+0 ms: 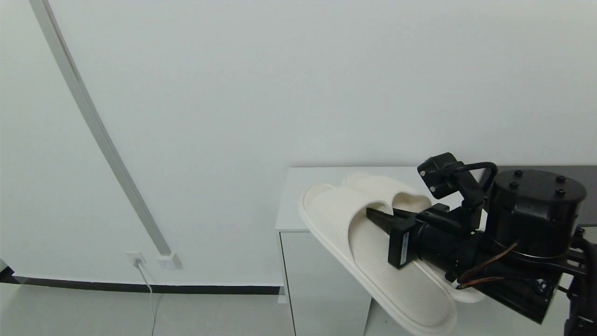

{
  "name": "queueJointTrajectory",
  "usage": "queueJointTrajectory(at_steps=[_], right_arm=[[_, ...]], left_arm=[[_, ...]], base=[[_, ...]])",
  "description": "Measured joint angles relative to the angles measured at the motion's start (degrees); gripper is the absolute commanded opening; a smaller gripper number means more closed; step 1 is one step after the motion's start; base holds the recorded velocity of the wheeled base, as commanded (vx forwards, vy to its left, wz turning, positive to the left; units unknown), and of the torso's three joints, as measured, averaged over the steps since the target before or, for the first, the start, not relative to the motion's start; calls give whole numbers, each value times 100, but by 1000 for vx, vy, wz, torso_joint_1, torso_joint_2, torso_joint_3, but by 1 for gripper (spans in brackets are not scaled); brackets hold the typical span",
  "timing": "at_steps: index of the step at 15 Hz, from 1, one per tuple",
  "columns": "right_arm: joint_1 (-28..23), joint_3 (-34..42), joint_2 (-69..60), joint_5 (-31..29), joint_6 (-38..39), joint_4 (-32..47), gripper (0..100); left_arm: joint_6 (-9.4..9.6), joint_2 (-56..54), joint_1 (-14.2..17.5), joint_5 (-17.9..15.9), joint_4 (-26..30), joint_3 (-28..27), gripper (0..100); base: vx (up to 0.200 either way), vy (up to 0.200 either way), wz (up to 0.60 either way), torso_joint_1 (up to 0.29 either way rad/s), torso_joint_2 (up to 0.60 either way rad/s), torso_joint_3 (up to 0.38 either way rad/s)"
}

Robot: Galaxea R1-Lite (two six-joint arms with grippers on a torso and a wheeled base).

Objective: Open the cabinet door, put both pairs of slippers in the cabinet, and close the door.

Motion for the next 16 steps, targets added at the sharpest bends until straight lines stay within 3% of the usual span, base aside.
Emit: queueJointTrajectory(at_steps=[4, 16], right_arm=[[59, 55, 0, 0, -11, 2, 0], [74, 130, 5, -4, -61, 22, 0]], left_arm=[[2, 0, 0, -2, 0, 0, 0], [0, 0, 0, -2, 0, 0, 0]], base=[[0, 0, 0, 0, 0, 0], [0, -200, 0, 3, 4, 2]])
